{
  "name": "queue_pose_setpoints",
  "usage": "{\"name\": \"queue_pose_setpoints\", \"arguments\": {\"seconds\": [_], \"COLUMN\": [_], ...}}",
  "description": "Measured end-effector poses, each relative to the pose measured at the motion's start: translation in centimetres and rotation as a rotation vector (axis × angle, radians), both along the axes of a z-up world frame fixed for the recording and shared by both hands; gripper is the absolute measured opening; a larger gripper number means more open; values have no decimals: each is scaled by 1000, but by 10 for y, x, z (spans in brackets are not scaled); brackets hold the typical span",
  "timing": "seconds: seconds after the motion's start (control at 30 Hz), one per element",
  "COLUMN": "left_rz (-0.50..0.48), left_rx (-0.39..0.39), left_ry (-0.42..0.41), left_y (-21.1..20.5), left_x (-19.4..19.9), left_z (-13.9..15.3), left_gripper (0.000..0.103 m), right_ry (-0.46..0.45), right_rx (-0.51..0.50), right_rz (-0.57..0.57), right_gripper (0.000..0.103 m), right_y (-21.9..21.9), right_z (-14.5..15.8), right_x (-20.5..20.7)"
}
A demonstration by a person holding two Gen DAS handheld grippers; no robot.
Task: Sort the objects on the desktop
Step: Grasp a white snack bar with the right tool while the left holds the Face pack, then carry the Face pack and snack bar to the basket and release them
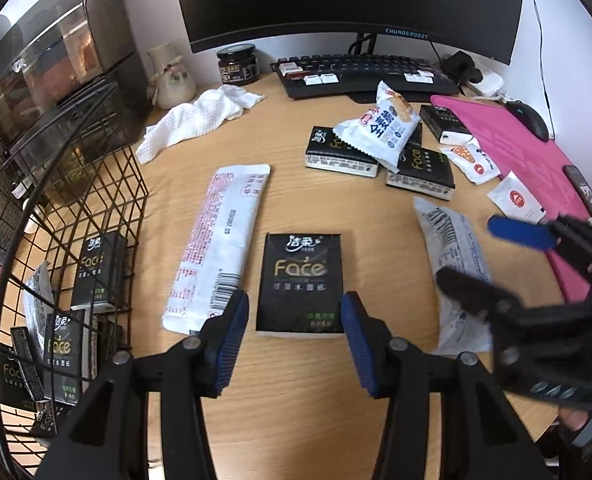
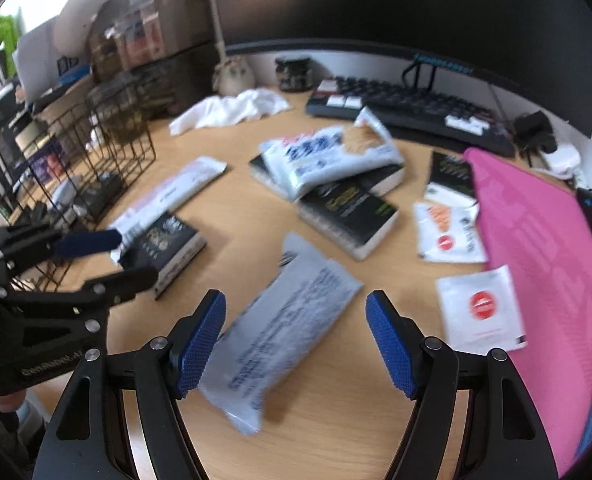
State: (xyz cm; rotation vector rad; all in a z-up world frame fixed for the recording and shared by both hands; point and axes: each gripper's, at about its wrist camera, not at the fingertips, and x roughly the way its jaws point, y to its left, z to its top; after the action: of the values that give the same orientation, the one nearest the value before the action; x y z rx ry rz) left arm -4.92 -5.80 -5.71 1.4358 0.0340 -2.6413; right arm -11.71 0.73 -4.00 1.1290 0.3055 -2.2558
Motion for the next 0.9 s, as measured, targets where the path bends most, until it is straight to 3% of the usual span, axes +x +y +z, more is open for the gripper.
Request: {"name": "queue_pose_setpoints", "arguments": {"seconds": [0.1,0.37,0.4,0.53,0.57,0.9], "left_rz": [2,2,2,9,13,13], "left_rx": [13,35,37,49,53,61], "left_ry": [-9,-18,-16,-21,-21,-1], "left_y": [-2,1,2,2,2,0], "left_x": [-3,-16,-17,-18,-18,-11], "left_z": [-5,-19,-19,-19,-19,-5], "left_gripper": [54,54,54,53,53,53], "right_ry": [-39,-32,-27,8,5,9], "right_rx": [2,16,20,40,34,-17], "right_rz": [3,-4,-1,15,18,37], "right_gripper": [72,72,70,41,38,37], "right_y": [-3,18,18,17,17,20], "right_z": [-12,-14,-14,-13,-13,-1], "right_x": [-2,-16,-16,-13,-13,-7]}}
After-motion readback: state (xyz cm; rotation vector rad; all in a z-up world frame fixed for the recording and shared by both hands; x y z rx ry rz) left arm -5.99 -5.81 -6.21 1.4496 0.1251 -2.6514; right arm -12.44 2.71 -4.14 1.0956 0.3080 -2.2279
